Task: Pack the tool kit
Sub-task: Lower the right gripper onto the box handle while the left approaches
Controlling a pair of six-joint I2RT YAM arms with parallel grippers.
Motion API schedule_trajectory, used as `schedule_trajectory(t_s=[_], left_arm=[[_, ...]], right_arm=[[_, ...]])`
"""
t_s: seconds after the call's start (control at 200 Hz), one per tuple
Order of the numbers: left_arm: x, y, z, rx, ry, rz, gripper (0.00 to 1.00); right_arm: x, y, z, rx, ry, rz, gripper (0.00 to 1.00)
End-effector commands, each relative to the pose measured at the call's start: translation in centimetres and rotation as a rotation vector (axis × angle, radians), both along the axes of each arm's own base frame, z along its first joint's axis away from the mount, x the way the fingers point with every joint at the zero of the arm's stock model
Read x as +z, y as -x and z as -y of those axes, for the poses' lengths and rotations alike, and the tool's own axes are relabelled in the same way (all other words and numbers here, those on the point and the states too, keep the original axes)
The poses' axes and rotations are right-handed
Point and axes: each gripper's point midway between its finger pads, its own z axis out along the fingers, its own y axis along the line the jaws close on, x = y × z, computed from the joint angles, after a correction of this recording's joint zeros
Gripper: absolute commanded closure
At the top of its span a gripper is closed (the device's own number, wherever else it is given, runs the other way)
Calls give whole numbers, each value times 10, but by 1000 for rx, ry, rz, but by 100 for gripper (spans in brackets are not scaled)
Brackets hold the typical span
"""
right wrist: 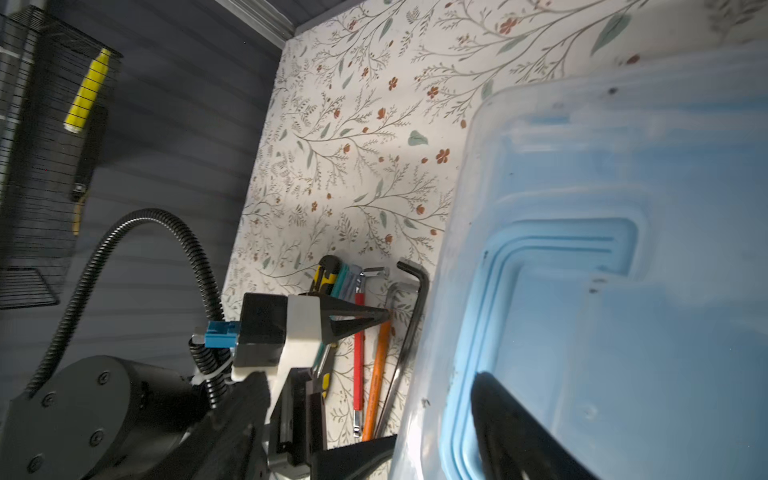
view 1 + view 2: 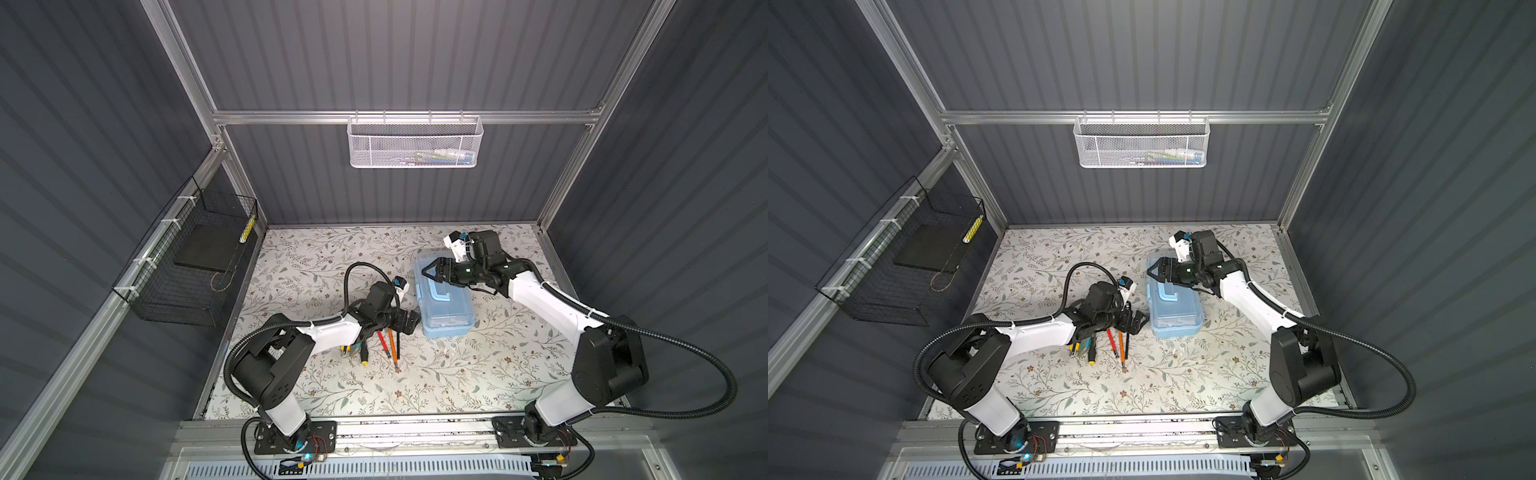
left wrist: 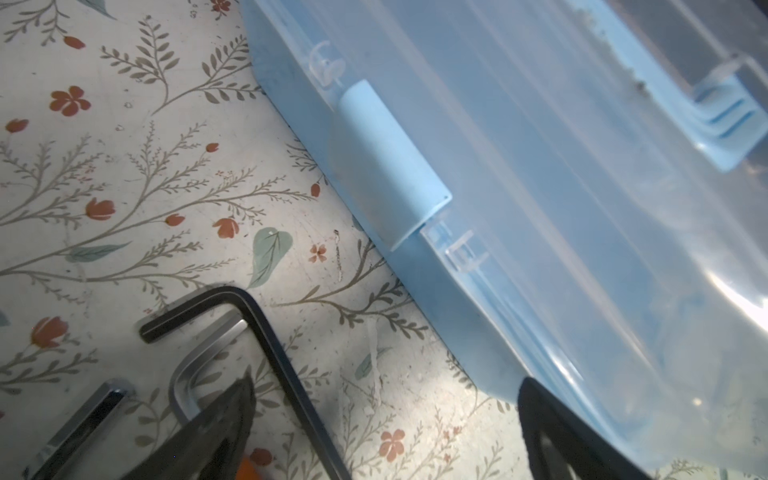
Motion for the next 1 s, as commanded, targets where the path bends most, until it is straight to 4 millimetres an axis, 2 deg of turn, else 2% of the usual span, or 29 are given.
schedule_trajectory(t_s=[0.0,0.095,0.225,0.42,0.576,0.651,0.806,0.886,0.991], left_arm=[[9,-12,7,19,14,31,0],[11,-14,7,28,13,39,0],[11,-13,7,25,16,38,0],[8,-12,9,10,5,27,0],[10,-12,12,0,-1,29,0],[12,-12,16,-9,9,33,0],[11,-12,26,-31,22,24,0],[10,-13,29,-33,30,20,0],[9,-11,33,-43,33,15,0]], right_arm=[[-30,14,21,-9,208,-54,21],[-37,15,15,3,234,-68,20],[-49,8,18,-16,313,-69,20],[-59,9,6,23,338,-88,20],[-73,11,19,0,432,-136,19],[-77,13,18,3,442,-141,19],[-81,23,-7,72,326,-189,18],[-72,30,-24,121,192,-220,17],[-57,29,-29,135,57,-229,18]])
